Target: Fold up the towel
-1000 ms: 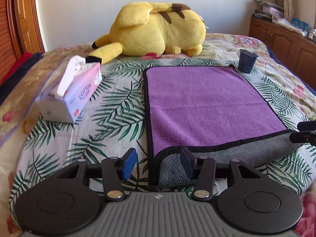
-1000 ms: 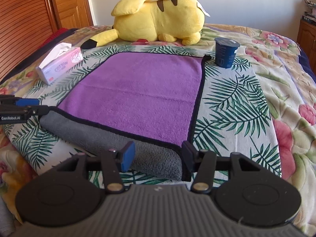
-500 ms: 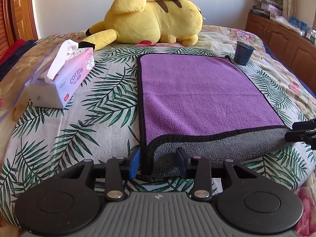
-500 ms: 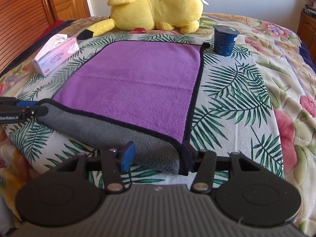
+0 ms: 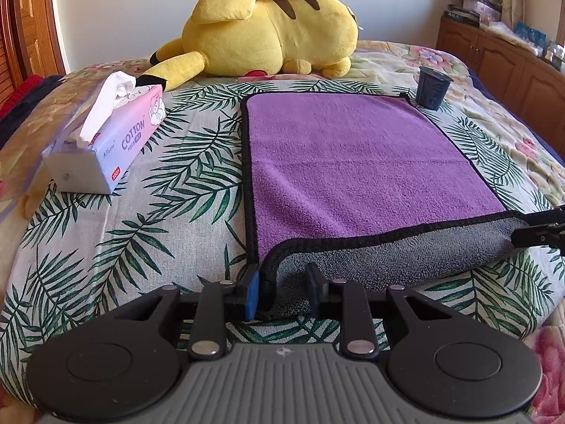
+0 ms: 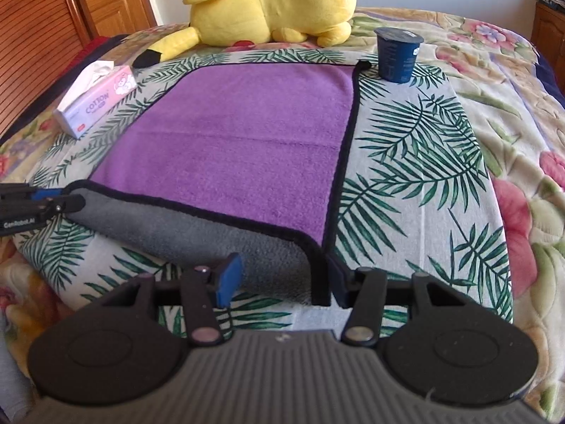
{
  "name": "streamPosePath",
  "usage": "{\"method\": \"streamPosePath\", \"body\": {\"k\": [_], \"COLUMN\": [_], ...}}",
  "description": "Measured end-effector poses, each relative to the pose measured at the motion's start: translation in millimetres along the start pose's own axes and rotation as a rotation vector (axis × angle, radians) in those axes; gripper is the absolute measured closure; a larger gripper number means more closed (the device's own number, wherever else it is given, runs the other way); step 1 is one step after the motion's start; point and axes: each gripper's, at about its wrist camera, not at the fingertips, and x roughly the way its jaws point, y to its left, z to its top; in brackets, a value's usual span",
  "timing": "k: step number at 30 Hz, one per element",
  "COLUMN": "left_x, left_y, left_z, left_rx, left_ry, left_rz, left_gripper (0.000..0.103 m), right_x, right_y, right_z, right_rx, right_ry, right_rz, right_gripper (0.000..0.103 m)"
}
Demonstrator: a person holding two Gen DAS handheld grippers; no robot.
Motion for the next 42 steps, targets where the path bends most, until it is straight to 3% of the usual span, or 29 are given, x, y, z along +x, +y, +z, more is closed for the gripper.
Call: {"method": "streamPosePath", "body": {"k": [9,16,18,20,42], "left_x": [-0.1,0.0,-0.6,-1.8,-26.4], "left_y": [-0.7,-1.7,-1.9,-2.7,-12.2], "left_z": [-0.9,-1.3,-1.3,-1.2,10.9], "left_rx": [0.010,0.018,0.019,0.022,0.044], "left_ry": [-0.005,-0.007,-0.011,-0.018,-0.136], "left_rz": [0.001,0.003,-0.004,-0.007,-0.004], "left_gripper": [0.097,0.098,0.103,0.103,0.103], "right_x": [-2.4,1.9,1.4,0.3,-15.5], "right_y": [-4.3,-8.7,-8.2,-7.7,-7.0], "right_z": [2.6,1.2,0.7,0.6,12.5], "right_rx": [-0.005,-0.001,-0.004,-0.007,-0.025], "right_ry": [-0.006,0.014,0.013,0.006,-0.141], "right_rz": [0.002,-0.011,-0.006,-0.004,0.017], "right_gripper": [0.078,0.083,0.095,0.099,0.099]}}
